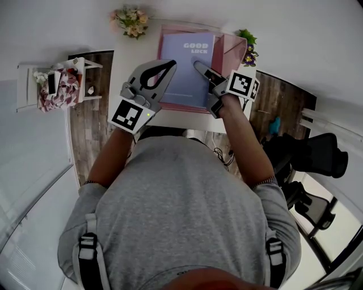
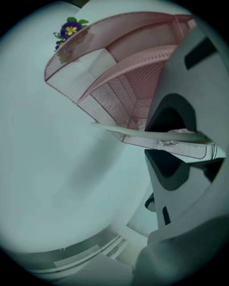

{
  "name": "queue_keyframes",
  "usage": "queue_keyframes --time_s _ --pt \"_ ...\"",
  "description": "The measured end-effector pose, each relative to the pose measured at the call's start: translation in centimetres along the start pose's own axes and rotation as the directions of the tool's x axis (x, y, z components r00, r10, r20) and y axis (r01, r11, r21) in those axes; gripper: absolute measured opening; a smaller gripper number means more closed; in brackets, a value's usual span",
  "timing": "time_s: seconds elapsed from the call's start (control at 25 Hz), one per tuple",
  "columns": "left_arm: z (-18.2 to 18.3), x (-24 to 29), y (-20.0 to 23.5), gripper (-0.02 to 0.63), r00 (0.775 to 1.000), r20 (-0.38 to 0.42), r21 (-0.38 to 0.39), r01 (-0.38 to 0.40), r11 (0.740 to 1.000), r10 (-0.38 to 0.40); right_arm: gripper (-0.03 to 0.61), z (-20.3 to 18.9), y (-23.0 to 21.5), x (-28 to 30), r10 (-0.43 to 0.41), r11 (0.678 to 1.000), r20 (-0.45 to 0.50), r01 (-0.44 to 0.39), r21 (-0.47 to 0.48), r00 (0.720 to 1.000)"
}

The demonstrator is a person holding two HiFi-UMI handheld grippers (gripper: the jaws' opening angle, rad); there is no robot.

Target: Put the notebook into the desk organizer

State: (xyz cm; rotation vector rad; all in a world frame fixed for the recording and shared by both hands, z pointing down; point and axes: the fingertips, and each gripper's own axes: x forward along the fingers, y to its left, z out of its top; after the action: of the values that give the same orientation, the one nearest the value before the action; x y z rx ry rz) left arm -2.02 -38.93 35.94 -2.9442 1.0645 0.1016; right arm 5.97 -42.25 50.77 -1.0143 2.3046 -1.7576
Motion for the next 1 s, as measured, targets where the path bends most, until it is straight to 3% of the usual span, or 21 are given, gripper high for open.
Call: queue_keyframes --time_s 0.24,0.44,0.72,0.88,1.0 --pt "-0.2 -0.1 0.0 0.017 1.000 -0.001 -0.001 0.007 1.000 -0.007 0.257 -0.1 0.3 0.5 -0.041 0.998 0.011 0.041 -0.044 0.999" --pt "-0.2 -0.1 0.1 0.017 1.000 0.003 -0.007 0.012 1.000 -0.012 0.391 -0.7 0.2 0.9 -0.141 0.972 0.002 0.139 -0.192 0.990" --pt "-0.1 0.1 0.3 0.017 1.000 0.006 -0.008 0.017 1.000 -0.017 0.527 -1.6 0.1 1.8 -0.262 0.883 -0.004 0.238 -0.403 0.965" --pt "-0.1 0.1 0.4 0.017 1.000 0.004 -0.006 0.020 1.000 -0.020 0.564 -1.7 0.6 2.0 -0.315 0.825 0.017 0.282 -0.490 0.949" --pt "0.0 0.0 0.5 0.017 1.000 0.008 -0.011 0.017 1.000 -0.017 0.601 -2.3 0.6 2.4 -0.364 0.752 0.022 0.307 -0.583 0.931"
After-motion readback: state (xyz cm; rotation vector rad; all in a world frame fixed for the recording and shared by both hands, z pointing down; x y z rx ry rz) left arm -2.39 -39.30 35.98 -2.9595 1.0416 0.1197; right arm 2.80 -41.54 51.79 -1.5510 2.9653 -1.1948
